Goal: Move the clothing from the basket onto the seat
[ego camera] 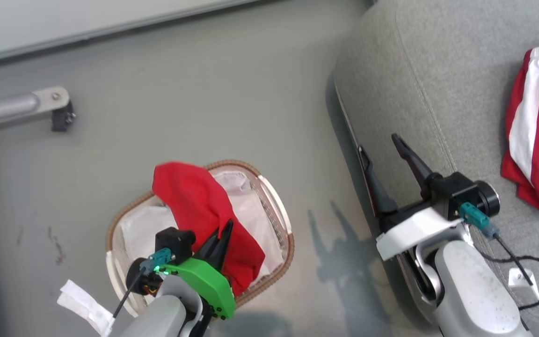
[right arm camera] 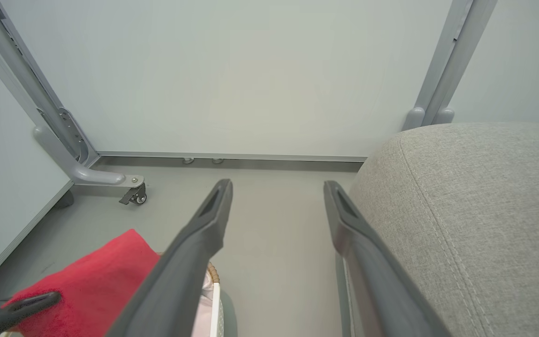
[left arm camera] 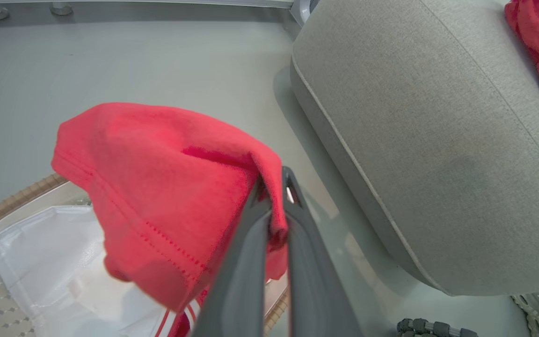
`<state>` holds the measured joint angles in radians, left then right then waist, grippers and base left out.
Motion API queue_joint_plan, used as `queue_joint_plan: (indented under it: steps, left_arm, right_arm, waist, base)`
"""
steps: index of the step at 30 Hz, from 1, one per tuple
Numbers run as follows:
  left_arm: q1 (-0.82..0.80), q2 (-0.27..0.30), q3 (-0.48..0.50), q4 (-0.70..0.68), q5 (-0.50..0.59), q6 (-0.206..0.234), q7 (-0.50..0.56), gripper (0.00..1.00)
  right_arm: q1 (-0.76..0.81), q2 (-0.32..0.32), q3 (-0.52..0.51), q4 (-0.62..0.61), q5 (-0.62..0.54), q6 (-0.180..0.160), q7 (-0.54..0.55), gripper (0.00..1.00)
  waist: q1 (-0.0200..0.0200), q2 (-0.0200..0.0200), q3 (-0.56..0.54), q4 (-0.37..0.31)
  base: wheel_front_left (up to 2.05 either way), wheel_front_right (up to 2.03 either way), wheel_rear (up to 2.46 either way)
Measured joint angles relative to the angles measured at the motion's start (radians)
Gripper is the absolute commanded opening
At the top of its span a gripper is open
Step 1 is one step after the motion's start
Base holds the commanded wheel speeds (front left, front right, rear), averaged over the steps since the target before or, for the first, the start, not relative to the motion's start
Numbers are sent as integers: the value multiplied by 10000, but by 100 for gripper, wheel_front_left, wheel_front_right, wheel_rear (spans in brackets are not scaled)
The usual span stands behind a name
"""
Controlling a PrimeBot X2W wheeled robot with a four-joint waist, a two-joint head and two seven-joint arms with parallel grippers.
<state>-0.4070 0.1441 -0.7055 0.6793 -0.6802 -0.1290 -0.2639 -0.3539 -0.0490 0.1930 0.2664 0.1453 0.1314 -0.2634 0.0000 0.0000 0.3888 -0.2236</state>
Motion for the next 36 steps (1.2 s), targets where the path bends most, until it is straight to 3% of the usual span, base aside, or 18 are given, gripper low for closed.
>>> queue_joint_plan:
  steps: [16, 27, 36]
  left_arm:
    - [1102, -573, 2209, -2986, 1225, 0, 0, 0]
    - [633, -679, 2429, -4312, 1565, 0, -2, 0]
    - [314, -771, 1875, -4667, 1701, 0, 0, 0]
  right_arm:
    - [1722, 4, -171, 546, -245, 0, 0, 100]
    - [2315, 0, 100, 675, -222, 0, 0, 100]
    - [1983, -40, 1578, 1139, -585, 0, 0, 100]
  waist:
    - [0, 0, -2792, 966]
    - [0, 0, -3699, 1556]
    - [-1, 0, -3752, 2020]
  base:
    - [0, 0, 0]
    - [0, 0, 0]
    - [0, 0, 0]
